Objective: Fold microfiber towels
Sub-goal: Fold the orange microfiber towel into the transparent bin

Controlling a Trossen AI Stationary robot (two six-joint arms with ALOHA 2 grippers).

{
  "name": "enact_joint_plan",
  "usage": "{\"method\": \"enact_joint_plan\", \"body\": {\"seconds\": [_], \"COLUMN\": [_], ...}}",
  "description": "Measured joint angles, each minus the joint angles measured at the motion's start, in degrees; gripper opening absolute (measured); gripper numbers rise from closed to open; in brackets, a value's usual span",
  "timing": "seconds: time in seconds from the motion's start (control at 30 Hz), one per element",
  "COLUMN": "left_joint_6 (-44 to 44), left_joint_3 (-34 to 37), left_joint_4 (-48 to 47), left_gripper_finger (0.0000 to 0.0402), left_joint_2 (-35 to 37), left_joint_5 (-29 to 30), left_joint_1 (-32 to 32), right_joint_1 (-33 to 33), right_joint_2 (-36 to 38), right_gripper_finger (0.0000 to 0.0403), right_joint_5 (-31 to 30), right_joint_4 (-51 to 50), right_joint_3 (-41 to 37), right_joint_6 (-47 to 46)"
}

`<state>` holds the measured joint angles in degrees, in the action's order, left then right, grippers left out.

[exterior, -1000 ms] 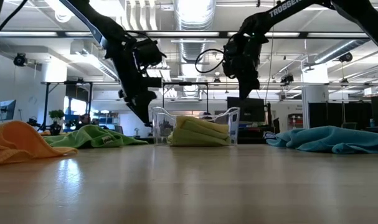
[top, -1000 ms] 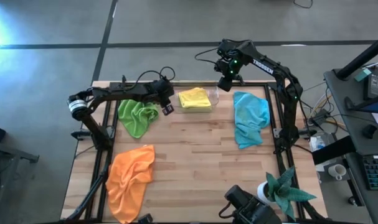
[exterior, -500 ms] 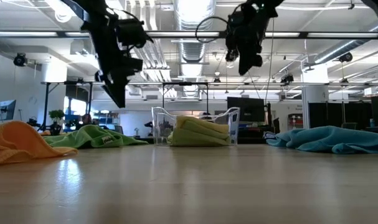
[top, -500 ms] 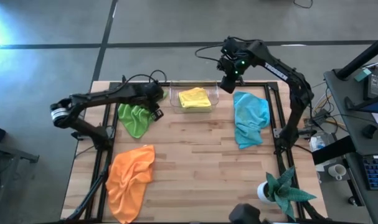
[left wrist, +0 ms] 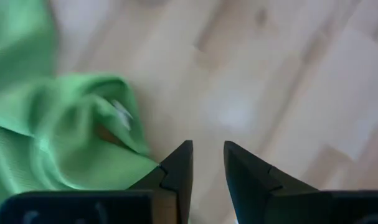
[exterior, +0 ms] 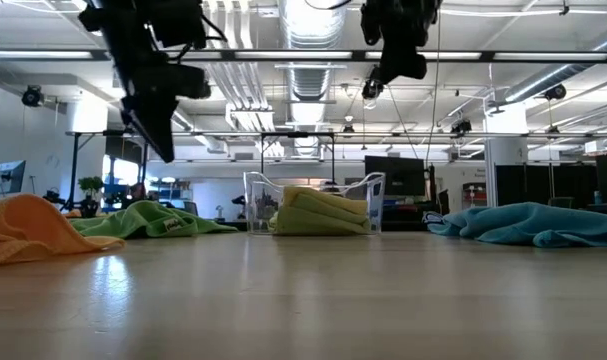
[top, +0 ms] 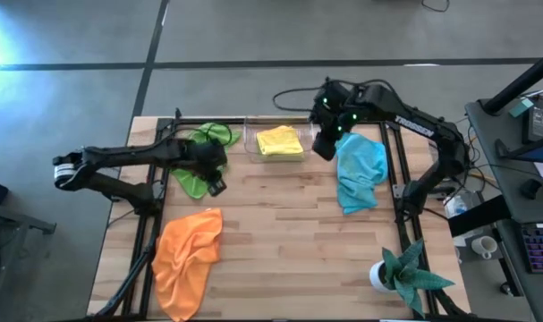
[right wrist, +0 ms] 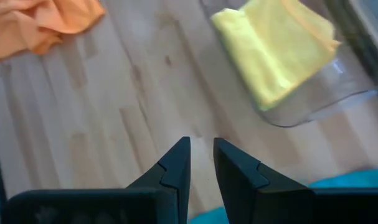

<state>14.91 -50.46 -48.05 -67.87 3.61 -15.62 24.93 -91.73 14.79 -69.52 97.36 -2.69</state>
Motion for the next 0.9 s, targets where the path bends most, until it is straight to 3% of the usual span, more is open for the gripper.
{"method": "enact_joint_plan", "body": {"seconds": [0.27,0.6,0.9], "left_joint_6": [6.21,8.73,8.33], "left_joint_3": [6.75,9.98,10.01], "left_joint_4": [-0.09,-0.07,0.39], "left_gripper_finger": [0.0075,0.0075,0.0075], "left_joint_2": [2.90,1.91,-3.73], "left_joint_5": [-13.64,-21.07,-20.81], "left_joint_1": [4.05,5.56,5.52], "right_joint_1": [-8.47,-19.99,-29.21], "right_joint_2": [3.03,2.78,2.74], "right_gripper_finger": [0.0068,0.0068,0.0068], "right_joint_5": [-1.50,-4.88,-6.99], "right_joint_4": [3.54,5.70,9.03], "right_joint_3": [-7.49,-13.79,-15.50], "right_joint_6": [-10.46,-19.99,-27.26]}}
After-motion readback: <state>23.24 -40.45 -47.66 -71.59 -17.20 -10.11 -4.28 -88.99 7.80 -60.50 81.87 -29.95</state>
